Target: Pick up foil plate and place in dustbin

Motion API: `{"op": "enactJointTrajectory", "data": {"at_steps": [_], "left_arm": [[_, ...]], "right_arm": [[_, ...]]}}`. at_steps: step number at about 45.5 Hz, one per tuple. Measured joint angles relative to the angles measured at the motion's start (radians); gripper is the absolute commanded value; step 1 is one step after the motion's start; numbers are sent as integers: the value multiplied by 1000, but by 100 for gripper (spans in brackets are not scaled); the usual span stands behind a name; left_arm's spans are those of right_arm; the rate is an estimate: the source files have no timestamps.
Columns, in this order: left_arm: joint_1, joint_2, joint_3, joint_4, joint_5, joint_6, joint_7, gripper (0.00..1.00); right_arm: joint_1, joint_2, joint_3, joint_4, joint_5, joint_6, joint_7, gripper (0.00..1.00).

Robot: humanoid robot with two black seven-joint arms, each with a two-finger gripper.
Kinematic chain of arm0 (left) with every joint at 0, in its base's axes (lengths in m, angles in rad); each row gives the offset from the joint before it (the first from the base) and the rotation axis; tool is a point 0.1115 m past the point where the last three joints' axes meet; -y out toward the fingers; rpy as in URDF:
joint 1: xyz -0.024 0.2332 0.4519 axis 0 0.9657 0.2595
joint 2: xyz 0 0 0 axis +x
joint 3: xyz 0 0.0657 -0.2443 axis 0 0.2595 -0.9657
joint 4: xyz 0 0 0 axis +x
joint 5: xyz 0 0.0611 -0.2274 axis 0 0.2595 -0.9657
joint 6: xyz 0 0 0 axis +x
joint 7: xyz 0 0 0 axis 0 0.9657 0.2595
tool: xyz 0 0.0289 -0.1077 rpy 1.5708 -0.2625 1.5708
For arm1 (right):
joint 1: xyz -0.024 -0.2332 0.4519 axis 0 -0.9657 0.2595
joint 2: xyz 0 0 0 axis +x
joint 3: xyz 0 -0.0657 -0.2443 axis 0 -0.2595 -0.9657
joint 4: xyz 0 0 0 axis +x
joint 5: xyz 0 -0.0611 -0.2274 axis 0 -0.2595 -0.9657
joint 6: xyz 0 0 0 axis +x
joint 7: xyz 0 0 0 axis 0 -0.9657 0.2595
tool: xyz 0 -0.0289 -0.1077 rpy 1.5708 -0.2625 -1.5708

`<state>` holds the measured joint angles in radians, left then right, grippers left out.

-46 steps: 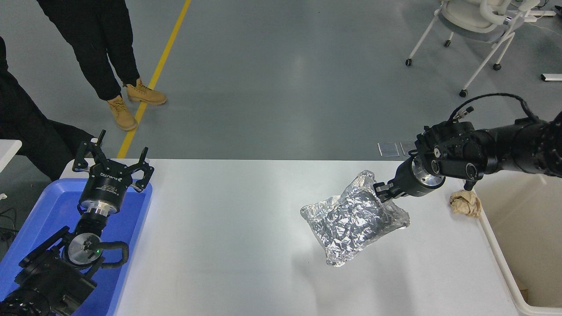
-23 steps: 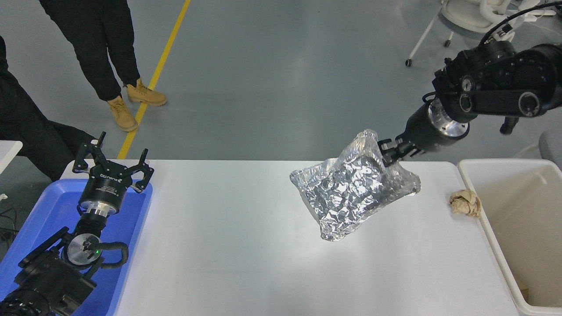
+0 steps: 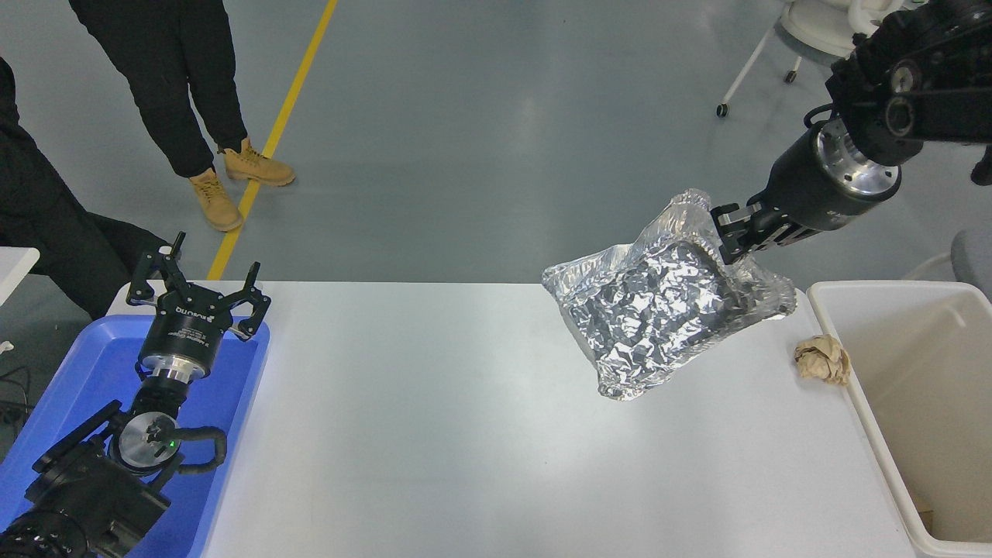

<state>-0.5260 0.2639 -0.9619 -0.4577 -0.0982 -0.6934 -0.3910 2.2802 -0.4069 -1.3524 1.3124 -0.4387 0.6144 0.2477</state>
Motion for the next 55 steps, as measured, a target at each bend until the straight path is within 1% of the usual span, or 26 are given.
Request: {"op": "enactJointTrajectory", "data": {"at_steps": [8, 15, 22, 31, 37, 42, 49, 55], "left_arm": [[0, 0, 0, 0, 0, 0, 0, 100], [0, 0, 0, -1, 0, 0, 0, 100], [0, 0, 0, 0, 0, 0, 0, 100], [0, 0, 0, 0, 0, 0, 0, 100], [0, 0, 0, 0, 0, 0, 0, 100], [-1, 0, 0, 0, 0, 0, 0, 100], [-1, 0, 0, 0, 0, 0, 0, 100], [-2, 0, 0, 0, 0, 0, 0, 100]], "right_arm": [[-42, -171, -33, -104, -132, -1, 3, 0], [-149, -309, -27, -260, -227, -25, 20, 0], [-326, -391, 17, -446, -268, -92, 41, 0], [-597, -439, 131, -693, -278, -164, 54, 0], [-808, -444, 216, -863, -241, -209, 59, 0], [-987, -421, 260, -992, -175, -250, 60, 0], [-1216, -367, 295, -1142, -18, -289, 55, 0], [-1336, -330, 310, -1212, 73, -307, 43, 0]]}}
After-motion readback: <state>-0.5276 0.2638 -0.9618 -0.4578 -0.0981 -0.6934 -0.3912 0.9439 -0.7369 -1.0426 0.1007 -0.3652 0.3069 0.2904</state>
